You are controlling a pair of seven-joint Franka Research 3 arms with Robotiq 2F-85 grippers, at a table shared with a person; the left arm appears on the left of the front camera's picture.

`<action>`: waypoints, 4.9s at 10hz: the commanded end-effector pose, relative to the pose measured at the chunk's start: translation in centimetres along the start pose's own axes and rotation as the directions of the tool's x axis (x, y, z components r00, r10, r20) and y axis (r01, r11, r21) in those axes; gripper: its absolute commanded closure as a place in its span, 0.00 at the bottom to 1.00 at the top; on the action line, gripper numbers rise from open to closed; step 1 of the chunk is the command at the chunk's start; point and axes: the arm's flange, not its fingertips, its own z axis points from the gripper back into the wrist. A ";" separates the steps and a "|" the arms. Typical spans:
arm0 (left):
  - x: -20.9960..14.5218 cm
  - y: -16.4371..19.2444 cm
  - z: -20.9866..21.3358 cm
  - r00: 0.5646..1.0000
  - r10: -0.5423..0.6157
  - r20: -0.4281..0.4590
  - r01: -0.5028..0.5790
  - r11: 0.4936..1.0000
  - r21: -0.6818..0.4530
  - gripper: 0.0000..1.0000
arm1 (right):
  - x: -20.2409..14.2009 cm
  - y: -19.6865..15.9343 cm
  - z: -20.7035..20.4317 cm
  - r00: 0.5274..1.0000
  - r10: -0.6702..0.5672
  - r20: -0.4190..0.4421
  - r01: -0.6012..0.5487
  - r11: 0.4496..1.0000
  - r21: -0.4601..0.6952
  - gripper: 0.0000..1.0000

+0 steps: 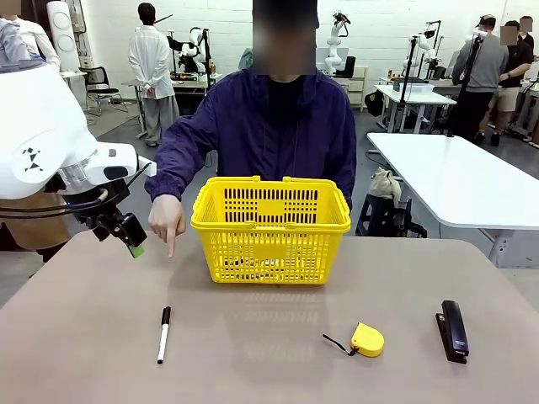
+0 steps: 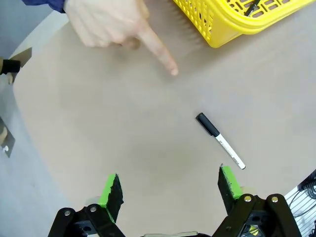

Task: Place the items the person wants into the basket.
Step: Pick up the item the person points to and place it in the Market Basket.

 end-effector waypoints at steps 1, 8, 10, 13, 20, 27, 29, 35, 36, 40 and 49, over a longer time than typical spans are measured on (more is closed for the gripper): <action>-0.1 -0.1 -0.3 1.000 0.007 0.011 -0.007 1.000 0.027 0.00 | 0.0 -0.1 -0.2 1.000 0.012 0.029 -0.012 1.000 0.017 0.00; -0.9 -6.1 -2.6 0.923 0.376 -0.080 -0.353 0.912 0.210 0.00 | 0.0 -0.1 -0.2 1.000 0.012 0.029 -0.012 1.000 0.017 0.00; -1.4 -9.8 -4.0 0.864 0.484 -0.142 -0.448 0.866 0.223 0.00 | 0.0 -0.1 -0.2 1.000 0.012 0.029 -0.012 1.000 0.017 0.00; -2.1 -11.8 -7.5 0.873 0.482 -0.072 -0.461 0.865 0.198 0.00 | 0.0 -0.1 -0.2 1.000 0.012 0.029 -0.012 1.000 0.017 0.00; -2.4 -9.9 -12.9 0.809 0.578 -0.105 -0.572 0.816 0.085 0.00 | 0.0 -0.1 -0.2 1.000 0.012 0.029 -0.012 1.000 0.017 0.00; -1.9 -9.1 -14.9 0.792 0.578 -0.197 -0.579 0.813 0.058 0.00 | 0.0 -0.1 -0.2 1.000 0.012 0.029 -0.012 1.000 0.017 0.00; -1.8 -9.3 -15.5 0.791 0.572 -0.217 -0.573 0.817 0.065 0.00 | 0.0 -0.1 -0.2 1.000 0.012 0.029 -0.012 1.000 0.017 0.00; -2.1 -9.5 -15.9 0.809 0.538 -0.236 -0.545 0.837 0.041 0.92 | 0.0 -0.1 -0.2 1.000 0.012 0.029 -0.012 1.000 0.017 0.00; -2.1 -9.4 -15.7 0.811 0.536 -0.235 -0.543 0.839 0.039 1.00 | 0.0 -0.1 -0.2 1.000 0.012 0.029 -0.012 1.000 0.017 0.00; -2.0 -9.4 -15.7 0.811 0.534 -0.240 -0.541 0.840 0.042 1.00 | 0.0 -0.1 -0.2 1.000 0.012 0.029 -0.012 1.000 0.017 0.00; -1.8 -6.4 -2.2 0.931 0.324 -0.168 -0.321 0.946 0.044 1.00 | 0.0 -0.1 -0.2 1.000 0.012 0.029 -0.012 1.000 0.017 0.00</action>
